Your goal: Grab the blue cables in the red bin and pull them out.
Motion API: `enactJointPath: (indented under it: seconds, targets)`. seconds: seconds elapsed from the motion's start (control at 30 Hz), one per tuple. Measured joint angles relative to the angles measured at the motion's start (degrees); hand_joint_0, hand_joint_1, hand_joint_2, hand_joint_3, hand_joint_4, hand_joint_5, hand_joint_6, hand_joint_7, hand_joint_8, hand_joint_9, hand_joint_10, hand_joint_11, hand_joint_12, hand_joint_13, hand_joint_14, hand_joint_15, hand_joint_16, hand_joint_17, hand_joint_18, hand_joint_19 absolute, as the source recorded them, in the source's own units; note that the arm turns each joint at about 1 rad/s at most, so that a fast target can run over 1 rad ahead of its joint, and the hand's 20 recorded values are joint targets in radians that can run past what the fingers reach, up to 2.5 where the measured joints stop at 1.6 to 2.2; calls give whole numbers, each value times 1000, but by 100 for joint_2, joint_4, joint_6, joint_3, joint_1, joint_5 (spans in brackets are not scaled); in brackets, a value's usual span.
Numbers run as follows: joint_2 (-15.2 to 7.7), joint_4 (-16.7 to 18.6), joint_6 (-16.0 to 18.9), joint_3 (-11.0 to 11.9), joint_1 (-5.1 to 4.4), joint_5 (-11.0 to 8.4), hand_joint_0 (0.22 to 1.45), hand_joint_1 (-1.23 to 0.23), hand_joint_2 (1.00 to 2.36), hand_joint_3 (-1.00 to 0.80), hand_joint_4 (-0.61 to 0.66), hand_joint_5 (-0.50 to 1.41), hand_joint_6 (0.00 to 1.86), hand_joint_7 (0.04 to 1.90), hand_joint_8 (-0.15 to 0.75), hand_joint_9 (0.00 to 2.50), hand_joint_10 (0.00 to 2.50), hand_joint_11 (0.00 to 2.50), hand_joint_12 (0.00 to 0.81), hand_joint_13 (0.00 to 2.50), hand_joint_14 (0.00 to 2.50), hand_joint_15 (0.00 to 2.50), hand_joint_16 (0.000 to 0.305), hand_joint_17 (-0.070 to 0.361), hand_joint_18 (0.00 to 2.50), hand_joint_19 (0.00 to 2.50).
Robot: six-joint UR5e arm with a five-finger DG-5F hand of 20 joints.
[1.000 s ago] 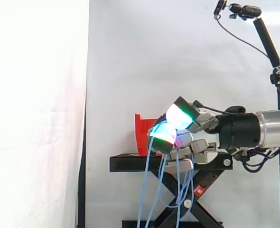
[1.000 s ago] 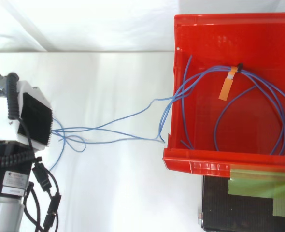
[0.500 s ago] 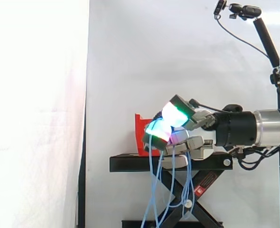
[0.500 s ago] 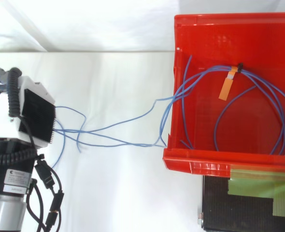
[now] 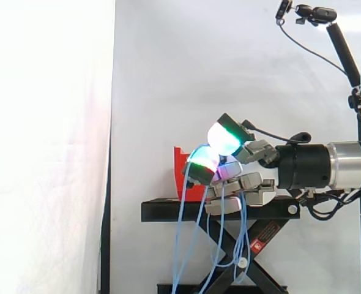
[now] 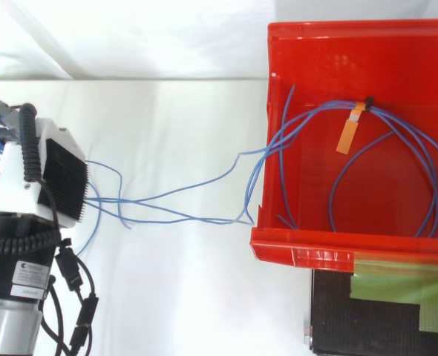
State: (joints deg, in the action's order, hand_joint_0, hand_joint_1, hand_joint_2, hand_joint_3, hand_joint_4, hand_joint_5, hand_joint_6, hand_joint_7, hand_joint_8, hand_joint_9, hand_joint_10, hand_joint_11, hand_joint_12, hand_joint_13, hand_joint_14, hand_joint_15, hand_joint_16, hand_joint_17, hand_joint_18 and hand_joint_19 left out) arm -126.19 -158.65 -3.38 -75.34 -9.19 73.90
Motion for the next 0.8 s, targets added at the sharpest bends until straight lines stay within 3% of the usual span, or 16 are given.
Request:
enactJointPath:
  seconds: [0.13,0.23,0.33,0.57,0.8]
  targets:
    - [3,37,-149,1,10,20,778,-976,1000,-1000,244,990,240,778,315,1531,6,1950,297,1115,2500,502,41,93,1091,1451]
    - [0,145,-465,1,27,70,781,-978,1000,-1000,241,991,251,775,315,1534,5,1959,297,1114,2500,504,41,92,1091,1458]
    - [3,312,-884,1,50,207,782,-983,1000,-1000,248,993,263,771,320,1533,6,1970,297,1113,2500,505,41,92,1091,1460]
    - [3,755,-1975,1,116,776,789,-985,1000,-1000,247,993,271,771,319,1533,5,1958,294,1111,2500,507,41,92,1091,1468]
    - [0,1515,-3041,-2,241,916,790,-984,1000,-1000,247,992,274,771,319,1536,6,1948,294,1110,2500,509,41,92,1092,1470]
